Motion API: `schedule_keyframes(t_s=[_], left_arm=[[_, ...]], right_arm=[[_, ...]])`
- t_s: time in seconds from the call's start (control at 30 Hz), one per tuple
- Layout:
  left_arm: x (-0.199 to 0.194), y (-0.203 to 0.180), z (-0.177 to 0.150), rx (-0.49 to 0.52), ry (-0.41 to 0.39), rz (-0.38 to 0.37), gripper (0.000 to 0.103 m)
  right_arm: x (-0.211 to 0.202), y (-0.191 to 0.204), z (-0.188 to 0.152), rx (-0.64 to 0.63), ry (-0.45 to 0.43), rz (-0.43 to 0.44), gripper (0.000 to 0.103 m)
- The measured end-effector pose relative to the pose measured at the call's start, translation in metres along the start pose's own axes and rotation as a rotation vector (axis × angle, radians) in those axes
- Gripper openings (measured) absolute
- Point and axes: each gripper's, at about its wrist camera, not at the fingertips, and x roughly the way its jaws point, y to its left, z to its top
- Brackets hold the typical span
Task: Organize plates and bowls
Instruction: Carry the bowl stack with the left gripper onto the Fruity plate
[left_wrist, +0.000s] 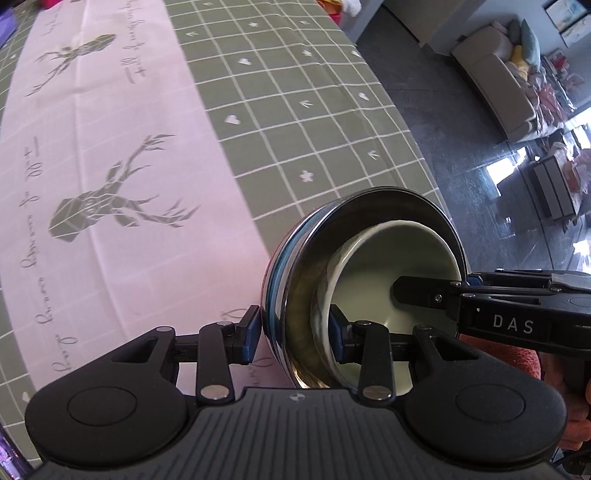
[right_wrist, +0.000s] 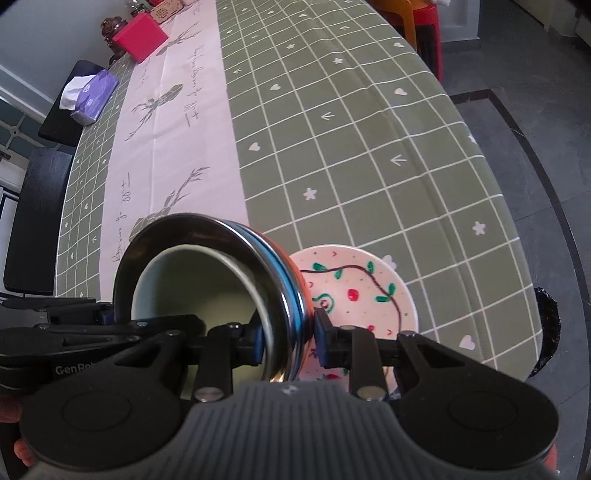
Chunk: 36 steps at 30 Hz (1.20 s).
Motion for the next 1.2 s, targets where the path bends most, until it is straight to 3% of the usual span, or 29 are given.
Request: schedule_keyframes(t_s=[0.37, 1.13, 1.2], left_arm=[[0.03, -0.027, 0.004, 0.011, 0.077, -0.015, 0.042], [0.029, -0.021, 0.003, -0.038, 0.085, -0.028, 0.043], [0.029, -0.022, 0.003, -0.036, 0.081, -0.021, 0.05]], right_arm=[[0.002, -0.043, -0.006, 0.054, 0.047, -0.008, 0.025], [0.004, -0.045, -0.001, 0.043, 0.038, 0.003, 0.029], [0.004, -0.044, -0.002, 0.037, 0.04, 0.003, 0.033]])
